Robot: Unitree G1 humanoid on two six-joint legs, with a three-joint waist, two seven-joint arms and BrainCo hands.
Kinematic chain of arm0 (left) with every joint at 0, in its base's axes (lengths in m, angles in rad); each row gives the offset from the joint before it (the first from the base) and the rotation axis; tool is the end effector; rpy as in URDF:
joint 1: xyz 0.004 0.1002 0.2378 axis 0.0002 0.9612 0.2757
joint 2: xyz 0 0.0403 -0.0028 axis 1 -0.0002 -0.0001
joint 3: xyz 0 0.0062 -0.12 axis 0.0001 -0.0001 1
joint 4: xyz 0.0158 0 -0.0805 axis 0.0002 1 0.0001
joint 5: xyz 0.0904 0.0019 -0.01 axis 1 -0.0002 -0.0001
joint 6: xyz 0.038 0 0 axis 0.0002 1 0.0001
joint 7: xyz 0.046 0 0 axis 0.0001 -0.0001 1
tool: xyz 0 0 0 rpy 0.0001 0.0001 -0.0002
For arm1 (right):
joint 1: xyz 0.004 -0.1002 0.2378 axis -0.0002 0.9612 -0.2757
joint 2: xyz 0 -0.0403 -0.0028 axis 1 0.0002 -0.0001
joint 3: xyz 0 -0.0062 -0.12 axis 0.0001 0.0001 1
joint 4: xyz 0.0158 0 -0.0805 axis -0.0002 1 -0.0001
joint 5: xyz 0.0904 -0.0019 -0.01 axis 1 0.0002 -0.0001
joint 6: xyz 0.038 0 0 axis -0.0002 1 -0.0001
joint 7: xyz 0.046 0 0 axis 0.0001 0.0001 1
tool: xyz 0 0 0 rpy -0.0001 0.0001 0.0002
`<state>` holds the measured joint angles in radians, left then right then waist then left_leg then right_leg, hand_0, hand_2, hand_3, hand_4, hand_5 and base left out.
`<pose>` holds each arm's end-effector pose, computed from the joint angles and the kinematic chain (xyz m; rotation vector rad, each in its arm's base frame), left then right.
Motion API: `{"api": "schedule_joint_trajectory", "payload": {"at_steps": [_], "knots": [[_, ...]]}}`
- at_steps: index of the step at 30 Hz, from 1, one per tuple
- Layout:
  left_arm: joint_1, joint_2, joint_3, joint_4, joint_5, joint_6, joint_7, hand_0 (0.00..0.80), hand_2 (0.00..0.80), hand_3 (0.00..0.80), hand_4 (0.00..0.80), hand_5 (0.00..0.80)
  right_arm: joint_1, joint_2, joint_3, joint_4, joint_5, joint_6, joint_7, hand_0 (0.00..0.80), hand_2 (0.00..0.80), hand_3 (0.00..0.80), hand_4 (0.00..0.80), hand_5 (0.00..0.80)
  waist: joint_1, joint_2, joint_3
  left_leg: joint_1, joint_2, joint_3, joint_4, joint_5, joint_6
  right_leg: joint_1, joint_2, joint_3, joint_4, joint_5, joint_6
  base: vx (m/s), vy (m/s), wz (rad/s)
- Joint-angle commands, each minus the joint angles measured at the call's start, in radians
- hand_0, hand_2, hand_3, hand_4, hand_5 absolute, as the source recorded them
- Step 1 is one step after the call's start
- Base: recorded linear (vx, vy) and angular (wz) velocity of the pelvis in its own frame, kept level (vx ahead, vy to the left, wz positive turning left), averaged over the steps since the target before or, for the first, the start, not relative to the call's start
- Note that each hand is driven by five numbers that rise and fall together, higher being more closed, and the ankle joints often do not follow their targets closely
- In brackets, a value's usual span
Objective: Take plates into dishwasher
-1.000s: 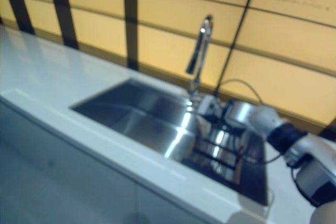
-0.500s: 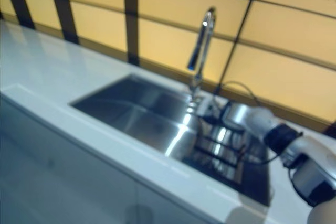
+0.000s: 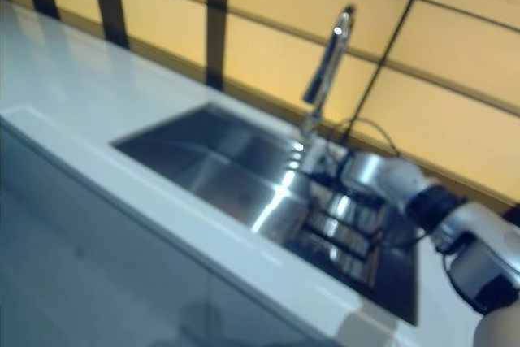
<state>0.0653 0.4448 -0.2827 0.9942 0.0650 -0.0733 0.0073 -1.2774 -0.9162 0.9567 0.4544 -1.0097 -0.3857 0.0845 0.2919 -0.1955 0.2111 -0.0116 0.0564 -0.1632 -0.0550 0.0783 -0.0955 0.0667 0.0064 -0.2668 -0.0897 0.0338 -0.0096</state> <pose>0.0817 0.2734 -0.0960 0.5930 1.0280 -0.0875 0.3344 -0.1893 0.2541 -2.4011 -0.6460 0.4800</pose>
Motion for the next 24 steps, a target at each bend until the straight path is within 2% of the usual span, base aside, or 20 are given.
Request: {"api": "schedule_joint_trajectory", "payload": {"at_steps": [1, 15, 24], "knots": [[-0.021, 0.020, -0.020, -0.017, 0.025, -0.008, -0.003, 0.000, 0.000, 0.000, 0.000, 0.000, -0.129, -0.013, 0.055, 0.007, -0.006, 0.035, 0.008, 0.000, 0.000, 0.000, 0.000, 0.000, 0.018, -0.025, -0.020, -0.021, 0.024, -0.010, 0.014, -0.023, 0.016, 0.042, 0.010, -0.009, 0.008, -0.037, 0.040, 0.000, 0.000, 0.00], [-0.023, 0.044, 0.000, -0.016, 0.035, -0.011, 0.001, 0.000, 0.000, 0.000, 0.000, 0.000, -0.150, -0.020, 0.076, 0.008, 0.032, 0.018, 0.049, 0.000, 0.000, 0.000, 0.000, 0.000, 0.033, -0.053, -0.010, -0.026, 0.023, -0.022, 0.010, -0.022, 0.020, 0.039, 0.014, -0.018, 0.010, -0.030, 0.044, 0.002, -0.001, 0.00], [-0.023, 0.050, 0.006, -0.020, 0.035, -0.010, 0.006, 0.000, 0.000, 0.000, 0.000, 0.000, -0.127, -0.030, 0.079, 0.033, 0.043, 0.013, 0.053, 0.000, 0.000, 0.000, 0.000, 0.000, 0.037, -0.057, -0.008, -0.029, 0.023, -0.025, 0.006, -0.021, 0.022, 0.037, 0.013, -0.023, 0.010, -0.029, 0.046, 0.000, -0.003, 0.02]]}}
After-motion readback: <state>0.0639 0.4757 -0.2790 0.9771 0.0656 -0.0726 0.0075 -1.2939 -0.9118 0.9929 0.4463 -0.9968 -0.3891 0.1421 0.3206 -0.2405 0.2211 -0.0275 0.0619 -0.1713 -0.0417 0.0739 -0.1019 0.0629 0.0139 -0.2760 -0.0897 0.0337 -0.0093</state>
